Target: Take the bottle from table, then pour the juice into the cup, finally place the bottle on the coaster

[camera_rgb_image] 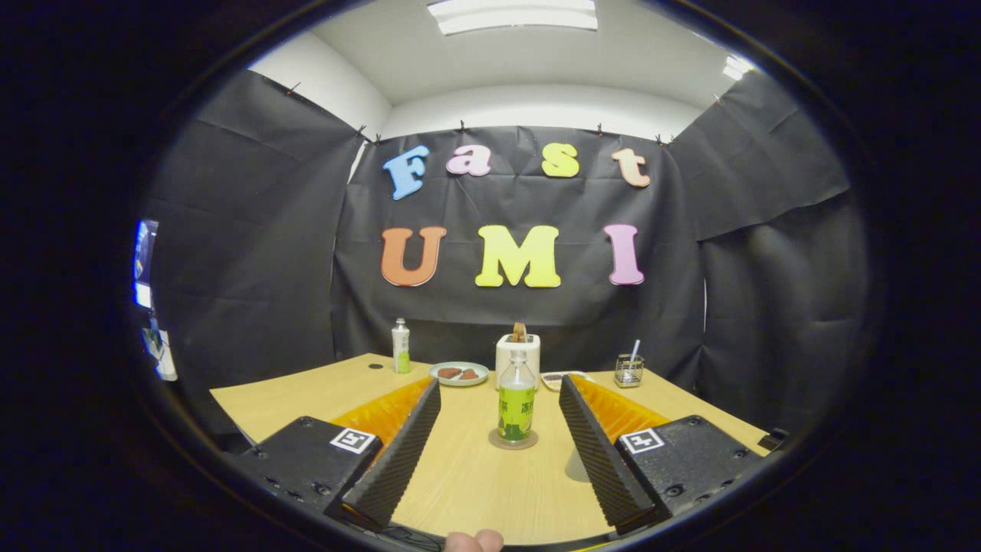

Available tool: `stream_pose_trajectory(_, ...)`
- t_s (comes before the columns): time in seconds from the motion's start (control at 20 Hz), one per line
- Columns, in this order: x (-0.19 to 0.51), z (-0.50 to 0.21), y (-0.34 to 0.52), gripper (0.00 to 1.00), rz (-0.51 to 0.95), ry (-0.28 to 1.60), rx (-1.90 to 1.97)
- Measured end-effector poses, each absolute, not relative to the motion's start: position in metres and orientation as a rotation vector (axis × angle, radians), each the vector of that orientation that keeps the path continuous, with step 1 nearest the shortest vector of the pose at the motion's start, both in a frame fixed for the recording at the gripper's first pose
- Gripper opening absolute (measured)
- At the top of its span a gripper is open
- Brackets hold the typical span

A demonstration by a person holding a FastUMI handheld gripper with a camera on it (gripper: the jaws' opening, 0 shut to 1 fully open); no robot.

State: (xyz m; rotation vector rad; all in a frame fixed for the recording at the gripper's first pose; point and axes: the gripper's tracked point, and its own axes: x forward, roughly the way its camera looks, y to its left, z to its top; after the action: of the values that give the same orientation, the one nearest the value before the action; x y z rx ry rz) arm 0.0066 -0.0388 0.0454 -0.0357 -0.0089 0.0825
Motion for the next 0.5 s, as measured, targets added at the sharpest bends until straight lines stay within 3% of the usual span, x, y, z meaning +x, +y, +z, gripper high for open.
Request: stream_pose_trajectory(0.5,0.0047,0.0465,-0.0356,1.0,0.079,0.0,-0.045)
